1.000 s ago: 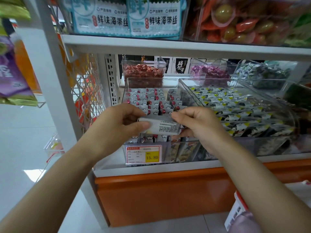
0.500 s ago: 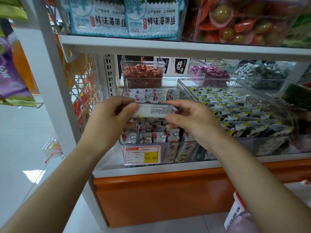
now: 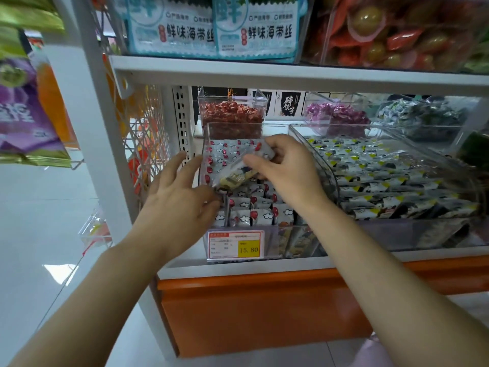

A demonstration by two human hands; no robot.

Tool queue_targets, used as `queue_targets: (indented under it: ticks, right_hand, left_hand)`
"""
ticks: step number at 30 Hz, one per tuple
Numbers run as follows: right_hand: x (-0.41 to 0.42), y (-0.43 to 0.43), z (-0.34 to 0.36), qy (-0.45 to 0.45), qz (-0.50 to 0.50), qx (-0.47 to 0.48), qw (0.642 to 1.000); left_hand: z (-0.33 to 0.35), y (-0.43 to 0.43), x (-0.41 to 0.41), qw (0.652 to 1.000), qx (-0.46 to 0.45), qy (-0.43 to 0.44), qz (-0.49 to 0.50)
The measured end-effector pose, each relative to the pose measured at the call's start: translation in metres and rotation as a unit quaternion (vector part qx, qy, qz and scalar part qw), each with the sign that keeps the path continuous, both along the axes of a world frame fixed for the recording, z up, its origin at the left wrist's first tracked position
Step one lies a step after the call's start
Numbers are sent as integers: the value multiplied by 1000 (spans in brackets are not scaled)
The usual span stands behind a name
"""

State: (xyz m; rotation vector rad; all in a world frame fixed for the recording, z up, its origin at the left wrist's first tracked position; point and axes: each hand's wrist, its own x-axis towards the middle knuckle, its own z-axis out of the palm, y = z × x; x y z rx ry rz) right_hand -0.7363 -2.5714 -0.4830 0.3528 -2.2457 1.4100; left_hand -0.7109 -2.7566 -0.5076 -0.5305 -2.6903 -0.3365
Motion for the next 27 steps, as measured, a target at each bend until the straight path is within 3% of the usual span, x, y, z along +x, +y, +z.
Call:
queue_targets:
  ticks: [6,12,15,18,20,22,25,27]
  right_hand:
    - [-20,-39,-4,-6,42,238,970]
    - [-33,-38,-12,-40,65,451,889]
    - [-41,-37,-3,-79,87,467,877]
    - [-47,-39,9,-79,93,325,938]
    - [-52,-41,13,-51,73,269,959]
    - [-57,-45,13,-28,61,302,951]
    - [-64,-53,7,-19,37,446,894]
    - [-64,-57,5,-32,35,469,882]
  left_hand:
    - [7,-10,1,995,89,25,-28]
    - [7,-18,2,994,103,37,-26]
    - [7,-18,1,993,109,31,-29]
    - [7,-20,1,993,113,21,-27]
    - [8,-21,1,993,114,19,-26]
    - [8,-21,1,993,117,18,-28]
    - [8,-21,1,992,124,19,-33]
    - [9,-20,1,991,130,19,-33]
